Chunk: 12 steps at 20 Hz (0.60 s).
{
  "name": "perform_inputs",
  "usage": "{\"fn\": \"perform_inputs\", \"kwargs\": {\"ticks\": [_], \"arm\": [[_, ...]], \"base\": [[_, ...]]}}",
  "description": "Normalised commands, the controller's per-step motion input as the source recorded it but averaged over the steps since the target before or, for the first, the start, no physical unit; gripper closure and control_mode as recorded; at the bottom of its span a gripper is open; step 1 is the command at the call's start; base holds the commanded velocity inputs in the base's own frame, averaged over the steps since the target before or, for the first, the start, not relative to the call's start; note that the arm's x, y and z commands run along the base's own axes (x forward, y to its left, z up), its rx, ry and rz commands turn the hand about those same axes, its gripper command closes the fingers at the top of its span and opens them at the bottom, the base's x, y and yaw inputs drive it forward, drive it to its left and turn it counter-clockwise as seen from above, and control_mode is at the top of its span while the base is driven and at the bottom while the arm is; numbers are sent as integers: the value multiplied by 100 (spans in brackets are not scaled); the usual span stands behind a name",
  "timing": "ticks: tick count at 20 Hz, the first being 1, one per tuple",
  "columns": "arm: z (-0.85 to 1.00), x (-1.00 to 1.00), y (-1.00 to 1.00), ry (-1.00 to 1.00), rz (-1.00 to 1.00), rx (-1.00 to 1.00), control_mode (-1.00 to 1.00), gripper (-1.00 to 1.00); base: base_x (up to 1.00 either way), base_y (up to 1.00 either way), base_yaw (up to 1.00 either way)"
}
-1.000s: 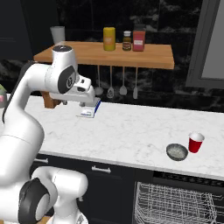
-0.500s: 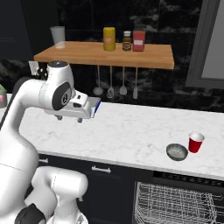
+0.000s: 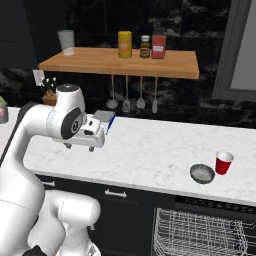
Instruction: Pick up the cup and bowl from the counter, place them in the dishwasher, and close the dishwasher door.
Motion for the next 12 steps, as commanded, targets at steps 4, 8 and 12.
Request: {"fn": "perform_inputs", "kwargs": {"ticks": [4,8,12], "arm": [[-12,-11,0,-1,-14,3,-100,-100],[-11,0,0,0,-17,5,100,-100],[0,0,0,0,0,0,100,-100]], "base": [[0,0,0],[0,0,-4],[3,1,-30]]}}
